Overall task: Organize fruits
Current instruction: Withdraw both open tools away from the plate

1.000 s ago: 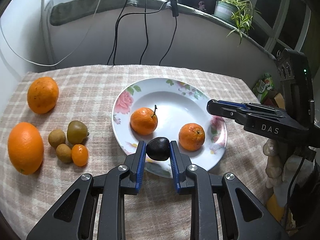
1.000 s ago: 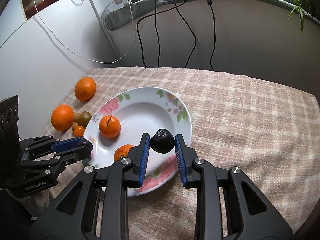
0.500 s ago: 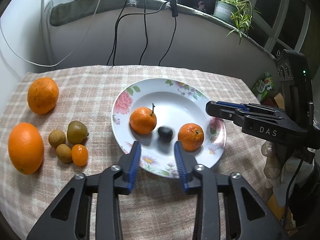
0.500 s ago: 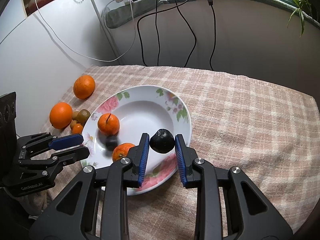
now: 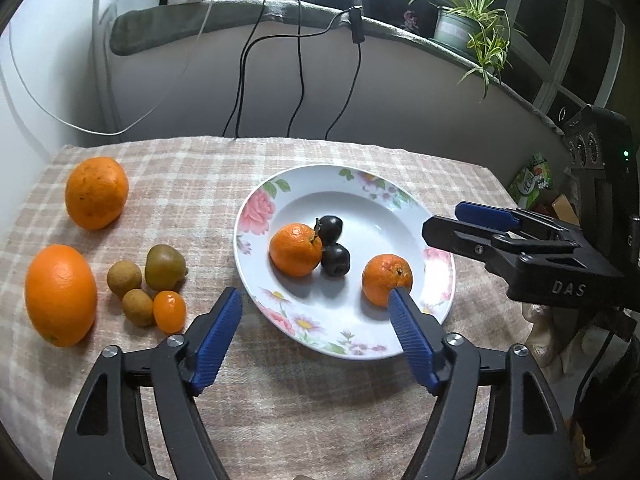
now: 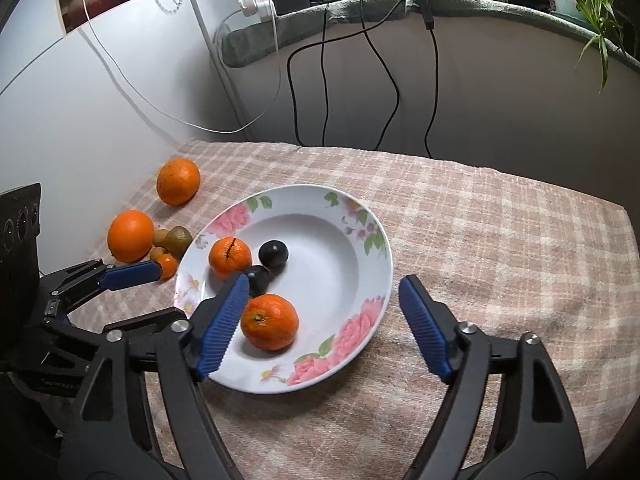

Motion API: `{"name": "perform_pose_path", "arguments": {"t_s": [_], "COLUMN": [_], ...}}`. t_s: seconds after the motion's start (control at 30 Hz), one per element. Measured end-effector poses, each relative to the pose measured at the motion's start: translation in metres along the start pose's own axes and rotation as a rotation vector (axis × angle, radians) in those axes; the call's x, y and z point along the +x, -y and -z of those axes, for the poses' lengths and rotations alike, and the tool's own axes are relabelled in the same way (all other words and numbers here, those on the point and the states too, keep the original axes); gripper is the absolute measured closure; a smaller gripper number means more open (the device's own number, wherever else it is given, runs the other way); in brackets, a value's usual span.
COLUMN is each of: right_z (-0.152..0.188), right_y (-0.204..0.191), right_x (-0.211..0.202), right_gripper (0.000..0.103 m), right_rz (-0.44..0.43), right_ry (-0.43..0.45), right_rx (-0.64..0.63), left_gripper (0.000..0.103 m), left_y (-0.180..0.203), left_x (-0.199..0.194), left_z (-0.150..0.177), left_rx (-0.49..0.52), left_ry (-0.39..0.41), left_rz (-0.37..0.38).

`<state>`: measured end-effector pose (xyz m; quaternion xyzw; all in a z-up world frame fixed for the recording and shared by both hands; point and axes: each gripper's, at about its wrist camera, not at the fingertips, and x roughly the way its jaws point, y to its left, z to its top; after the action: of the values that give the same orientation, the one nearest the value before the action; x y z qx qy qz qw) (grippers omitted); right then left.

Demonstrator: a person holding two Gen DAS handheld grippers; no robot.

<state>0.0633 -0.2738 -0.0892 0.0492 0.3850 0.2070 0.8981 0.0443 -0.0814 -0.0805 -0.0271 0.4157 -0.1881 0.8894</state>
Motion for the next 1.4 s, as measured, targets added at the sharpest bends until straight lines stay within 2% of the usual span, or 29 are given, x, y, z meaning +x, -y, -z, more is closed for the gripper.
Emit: {"name": "perform_pose_path", "arguments": {"t_s": [0.43,1.0,1.4], "right_z": [-0.003,-0.009,-0.019], "right_y": [-0.013,-0.031,-0.052], "right_x": [0.000,-0.008,0.001], "right_gripper": [0.017,0.017,0.017], "right_rz": [-0.007,-0.008,-0.027], "right_ry": [-0.002,0.051,0.033], "right_rx": [-0.023,-0.025,-0.051], "left_gripper": [0.027,0.027,0.027], "left_y": [-0.005,-0.023,-0.044], "left_x": [-0.005,-0.022,-0.032], "left_z": [0.002,0.005,0.008], "left_rx": [0.003,-0.022,-0.054], "left_ry": [0.000,0.043,0.063], "left_rz": [-0.035,-0.055,-0.079]}}
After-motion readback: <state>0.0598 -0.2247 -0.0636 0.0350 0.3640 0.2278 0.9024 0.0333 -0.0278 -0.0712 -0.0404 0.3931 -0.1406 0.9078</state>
